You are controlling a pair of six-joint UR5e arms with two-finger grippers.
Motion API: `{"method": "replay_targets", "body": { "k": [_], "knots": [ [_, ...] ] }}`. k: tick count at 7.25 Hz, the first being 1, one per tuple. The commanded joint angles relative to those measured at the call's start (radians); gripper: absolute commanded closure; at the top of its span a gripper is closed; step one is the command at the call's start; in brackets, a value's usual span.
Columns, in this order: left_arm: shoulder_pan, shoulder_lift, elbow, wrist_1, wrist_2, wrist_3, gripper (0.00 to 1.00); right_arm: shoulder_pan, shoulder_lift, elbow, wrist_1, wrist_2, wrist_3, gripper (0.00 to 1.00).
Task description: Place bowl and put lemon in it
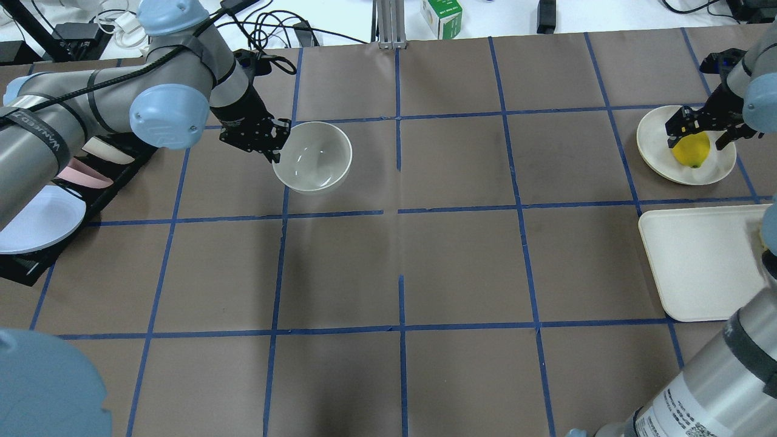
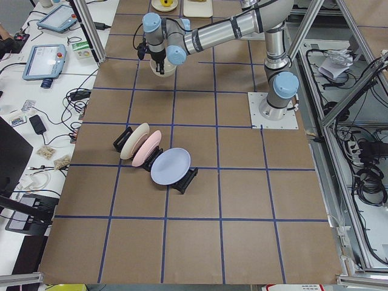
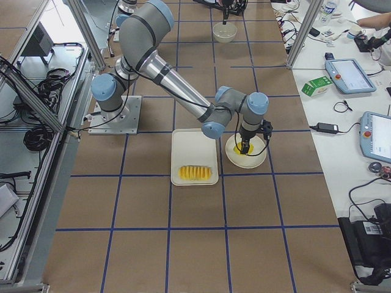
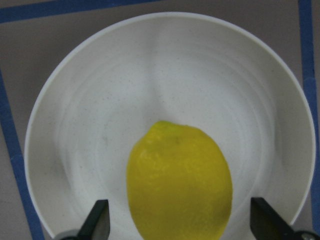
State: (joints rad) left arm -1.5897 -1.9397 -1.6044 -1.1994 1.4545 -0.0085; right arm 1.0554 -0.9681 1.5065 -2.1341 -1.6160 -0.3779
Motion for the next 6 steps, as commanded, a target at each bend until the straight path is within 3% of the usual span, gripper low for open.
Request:
{"method": "replay_targets", "body": {
  "k": [1,2,3,5,6],
  "knots": [
    [-0.126,-0.008,-0.005,0.015,-0.06,-0.264,1.0,0.0,0.005,0.0,-0.003,-0.007,0.004,0.2],
    [-0.215,-0.021,-0.005,0.024,-0.059,-0.363,1.0,0.0,0.003,-0.006,-0.001,-0.005,0.004,0.67],
    [-0.246,-0.028,-0.015,0.067,-0.054,-0.386,1.0,0.0,0.0,-0.006,0.003,-0.007,0.002,0.97],
    [-0.246,-0.034,-0.07,0.102,-0.034,-0.343,1.0,0.0,-0.038,-0.009,0.037,-0.01,0.01,1.0],
    [-0.243,-0.035,-0.094,0.165,-0.032,-0.34,1.0,0.002,-0.085,-0.014,0.115,-0.008,0.014,1.0]
  ]
}}
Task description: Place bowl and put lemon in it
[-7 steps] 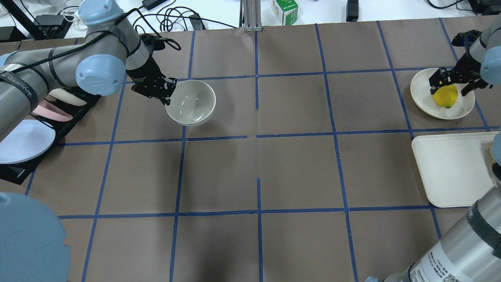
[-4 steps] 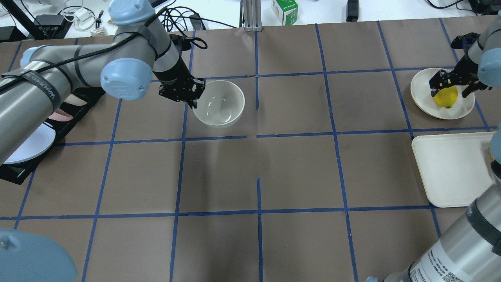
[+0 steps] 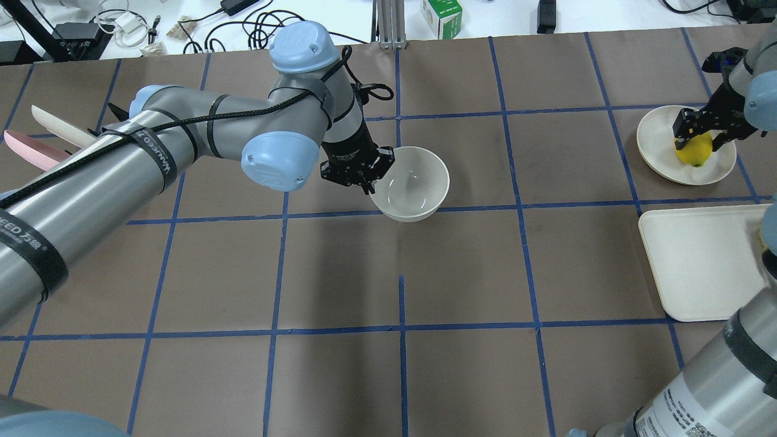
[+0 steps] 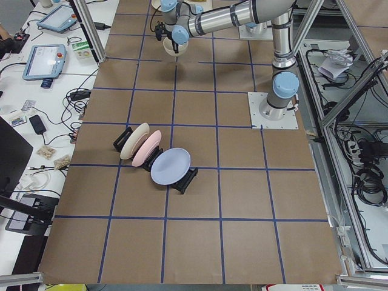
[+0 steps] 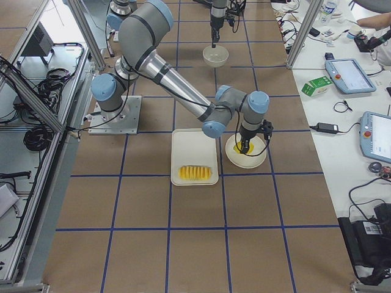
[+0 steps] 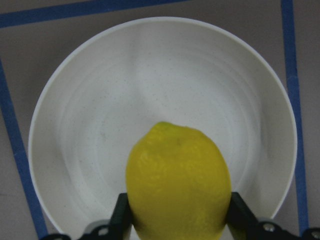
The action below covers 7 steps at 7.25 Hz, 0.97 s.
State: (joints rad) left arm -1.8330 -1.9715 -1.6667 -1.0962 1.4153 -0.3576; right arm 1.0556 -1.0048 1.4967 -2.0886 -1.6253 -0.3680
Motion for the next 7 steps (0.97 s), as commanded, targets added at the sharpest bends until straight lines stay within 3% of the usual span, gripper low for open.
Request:
{"method": "replay_targets", "body": {
  "k": [1,3,6,7],
  "knots": [
    [0.006,-0.018,-0.037,0.078,0.007,0.008,1.0,0.009,-0.085,-0.006,0.122,0.01,0.018,1.0],
    [0.008,-0.039,-0.038,0.078,0.013,0.008,1.0,0.05,-0.15,-0.01,0.22,0.013,0.02,1.0],
    [0.009,-0.046,-0.038,0.078,0.03,0.008,1.0,0.214,-0.245,-0.009,0.344,0.013,0.105,1.0],
    [0.011,-0.046,-0.038,0.078,0.056,0.011,0.34,0.272,-0.264,-0.009,0.357,0.013,0.166,1.0]
  ]
}}
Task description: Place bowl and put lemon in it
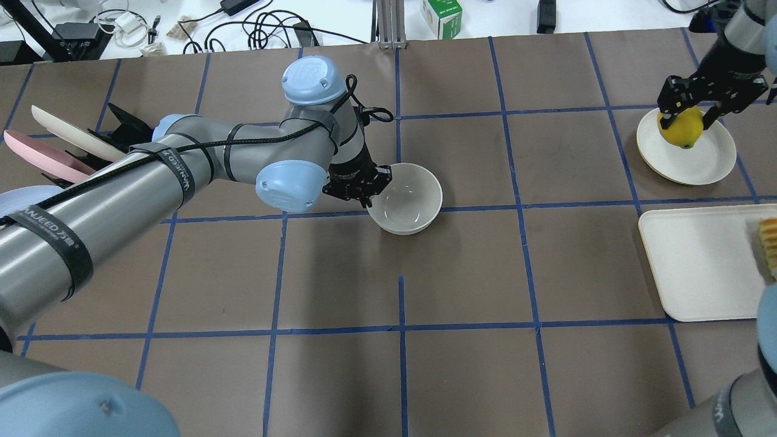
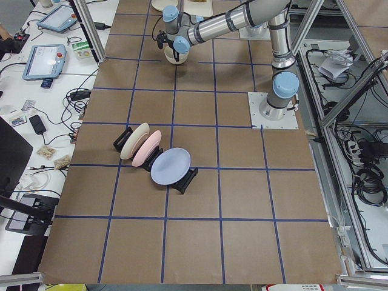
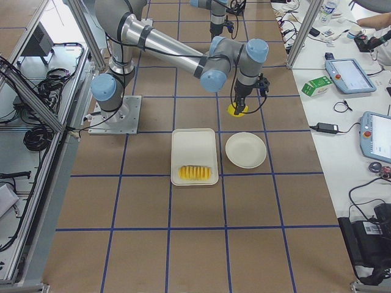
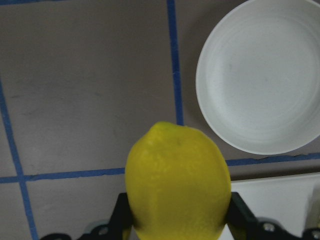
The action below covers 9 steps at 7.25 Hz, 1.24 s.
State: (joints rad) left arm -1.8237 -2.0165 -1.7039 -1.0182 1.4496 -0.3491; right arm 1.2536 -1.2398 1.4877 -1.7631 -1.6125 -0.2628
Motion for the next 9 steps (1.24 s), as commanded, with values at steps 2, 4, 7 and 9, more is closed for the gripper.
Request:
{"method": "replay_targets", "body": {
  "k": [2,4,7,9],
  "knots": [
    [0.017,0.056,0.026,-0.046,0.025,-0.008,0.0,0.212,-0.044,0.0,0.036,0.002,0.193,1.0],
    [0.062,0.171,0.135,-0.344,0.025,0.036,0.0,0.37,-0.041,0.0,0.028,0.005,0.403,1.0],
    [0.277,0.327,0.207,-0.654,0.035,0.402,0.03,0.533,-0.027,0.016,0.024,0.005,0.524,1.0],
    [0.285,0.419,0.134,-0.645,0.153,0.501,0.18,0.605,0.015,0.016,-0.008,0.023,0.597,1.0]
  ]
}}
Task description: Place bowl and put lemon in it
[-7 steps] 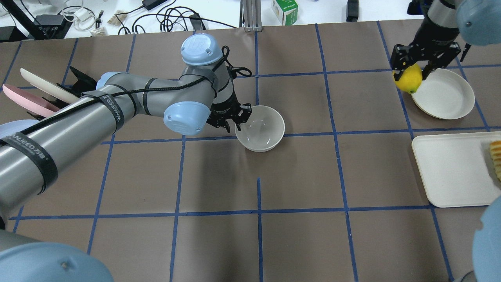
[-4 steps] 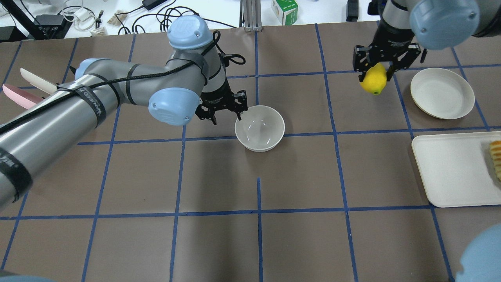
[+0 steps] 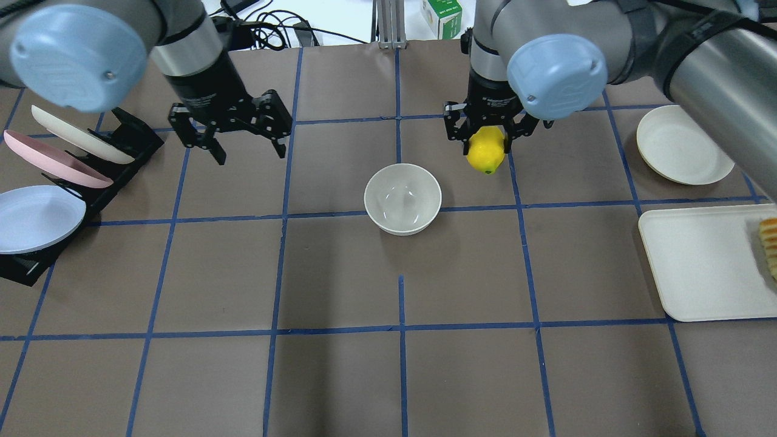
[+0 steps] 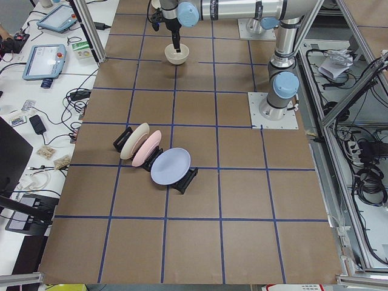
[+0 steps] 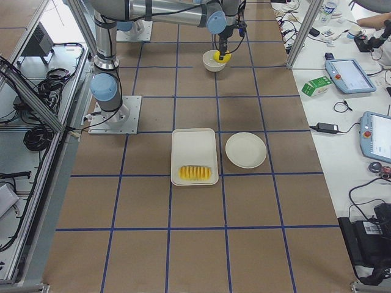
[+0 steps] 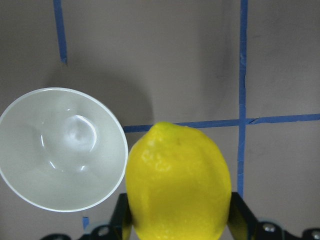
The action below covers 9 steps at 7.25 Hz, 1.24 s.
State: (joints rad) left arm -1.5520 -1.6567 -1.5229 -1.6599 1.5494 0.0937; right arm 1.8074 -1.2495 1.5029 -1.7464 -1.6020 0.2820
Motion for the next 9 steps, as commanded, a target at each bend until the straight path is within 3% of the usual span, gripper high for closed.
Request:
{"method": "replay_targets", "body": {
  "k": [1,2,3,6,9],
  "knots": [
    [0.012,0.099,-0.086,0.073,0.052,0.058,0.18,0.094,0.062,0.0,-0.106,0.016,0.122,1.0],
    [0.021,0.104,-0.098,0.227,0.054,0.064,0.06,0.125,0.1,0.0,-0.143,0.016,0.149,1.0],
    [0.015,0.106,-0.097,0.241,0.048,0.042,0.0,0.139,0.126,0.0,-0.165,0.016,0.152,1.0],
    [-0.002,0.11,-0.076,0.109,0.043,-0.086,0.0,0.156,0.185,0.0,-0.186,0.017,0.152,1.0],
    [-0.039,0.11,-0.077,0.114,0.038,-0.086,0.0,0.158,0.203,0.003,-0.194,0.047,0.152,1.0]
  ]
}}
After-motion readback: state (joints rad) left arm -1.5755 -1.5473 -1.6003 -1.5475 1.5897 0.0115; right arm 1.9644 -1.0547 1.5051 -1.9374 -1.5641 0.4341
